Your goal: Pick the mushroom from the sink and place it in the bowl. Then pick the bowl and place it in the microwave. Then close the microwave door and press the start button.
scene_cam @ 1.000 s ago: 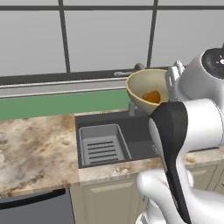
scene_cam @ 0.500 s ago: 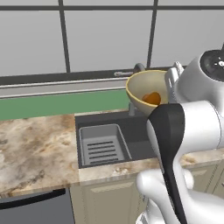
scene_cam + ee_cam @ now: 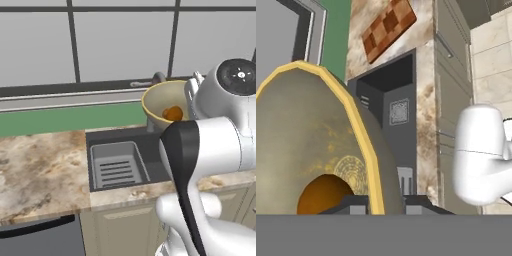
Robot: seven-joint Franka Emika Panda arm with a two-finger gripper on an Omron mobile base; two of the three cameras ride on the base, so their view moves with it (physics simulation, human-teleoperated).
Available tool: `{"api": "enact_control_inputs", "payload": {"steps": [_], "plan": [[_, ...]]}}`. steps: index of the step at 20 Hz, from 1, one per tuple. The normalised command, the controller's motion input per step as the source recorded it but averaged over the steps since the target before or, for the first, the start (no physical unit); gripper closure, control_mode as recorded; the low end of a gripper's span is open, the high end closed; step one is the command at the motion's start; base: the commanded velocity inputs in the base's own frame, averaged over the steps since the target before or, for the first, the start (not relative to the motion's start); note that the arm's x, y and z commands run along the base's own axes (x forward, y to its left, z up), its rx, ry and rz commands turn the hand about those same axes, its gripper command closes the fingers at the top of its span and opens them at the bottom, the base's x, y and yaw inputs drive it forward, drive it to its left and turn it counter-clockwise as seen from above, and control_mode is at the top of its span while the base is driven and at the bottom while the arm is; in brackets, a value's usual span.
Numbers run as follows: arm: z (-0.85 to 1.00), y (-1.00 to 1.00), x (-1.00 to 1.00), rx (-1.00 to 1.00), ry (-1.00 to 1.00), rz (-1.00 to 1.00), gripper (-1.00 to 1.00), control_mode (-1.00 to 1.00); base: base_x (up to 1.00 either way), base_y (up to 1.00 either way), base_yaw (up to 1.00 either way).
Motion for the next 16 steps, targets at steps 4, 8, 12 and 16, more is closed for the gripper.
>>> {"api": "enact_control_inputs", "payload": {"steps": [4,8,12,16], "plan": [[0.00,0.00,0.00,0.00,0.00,0.00,1.00,1.00,-0.55,-0.01,0.00],[0.00,0.00,0.00,0.00,0.00,0.00,1.00,1.00,-0.54,0.00,-0.18],[0.00,0.00,0.00,0.00,0.00,0.00,1.00,1.00,-0.13,0.00,-0.74],[0.00,0.00,0.00,0.00,0.00,0.00,1.00,1.00,0.00,0.00,-0.88]]}}
